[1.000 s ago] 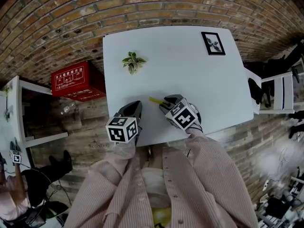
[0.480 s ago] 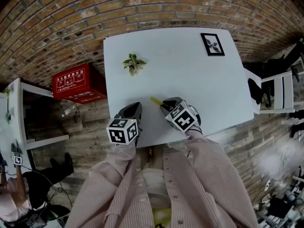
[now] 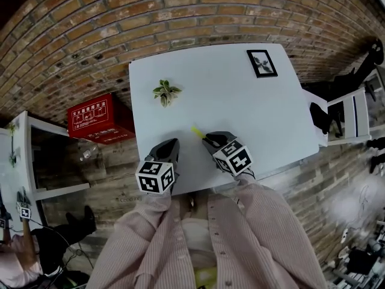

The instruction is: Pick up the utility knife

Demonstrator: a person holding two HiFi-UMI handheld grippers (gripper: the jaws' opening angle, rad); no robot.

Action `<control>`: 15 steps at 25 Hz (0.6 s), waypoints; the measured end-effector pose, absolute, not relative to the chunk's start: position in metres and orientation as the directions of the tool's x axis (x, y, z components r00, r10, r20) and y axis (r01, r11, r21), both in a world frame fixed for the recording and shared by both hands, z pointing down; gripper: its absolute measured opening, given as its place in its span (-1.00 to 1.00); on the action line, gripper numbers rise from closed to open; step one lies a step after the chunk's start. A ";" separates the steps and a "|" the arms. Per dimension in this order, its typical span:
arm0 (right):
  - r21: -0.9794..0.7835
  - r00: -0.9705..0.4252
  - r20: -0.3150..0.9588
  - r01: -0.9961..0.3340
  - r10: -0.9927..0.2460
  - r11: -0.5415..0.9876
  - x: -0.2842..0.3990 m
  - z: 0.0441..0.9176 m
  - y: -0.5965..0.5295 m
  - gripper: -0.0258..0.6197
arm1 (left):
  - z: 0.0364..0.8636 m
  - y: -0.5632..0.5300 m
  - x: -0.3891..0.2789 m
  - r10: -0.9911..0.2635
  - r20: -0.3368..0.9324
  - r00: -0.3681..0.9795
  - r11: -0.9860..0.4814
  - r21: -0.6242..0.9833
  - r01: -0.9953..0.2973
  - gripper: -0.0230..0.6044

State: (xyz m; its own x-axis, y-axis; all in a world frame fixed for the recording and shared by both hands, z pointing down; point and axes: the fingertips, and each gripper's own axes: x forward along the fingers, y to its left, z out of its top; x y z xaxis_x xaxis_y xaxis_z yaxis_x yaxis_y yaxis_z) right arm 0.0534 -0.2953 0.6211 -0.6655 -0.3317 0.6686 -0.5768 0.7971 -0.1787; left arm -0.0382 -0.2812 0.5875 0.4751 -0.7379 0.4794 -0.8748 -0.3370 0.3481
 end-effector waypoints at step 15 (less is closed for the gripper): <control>-0.259 -0.749 0.425 -0.639 -0.508 0.724 0.065 0.564 -0.302 -0.71 | 0.534 -0.290 -0.037 -0.797 0.334 0.503 -0.426 0.279 -0.860 -0.95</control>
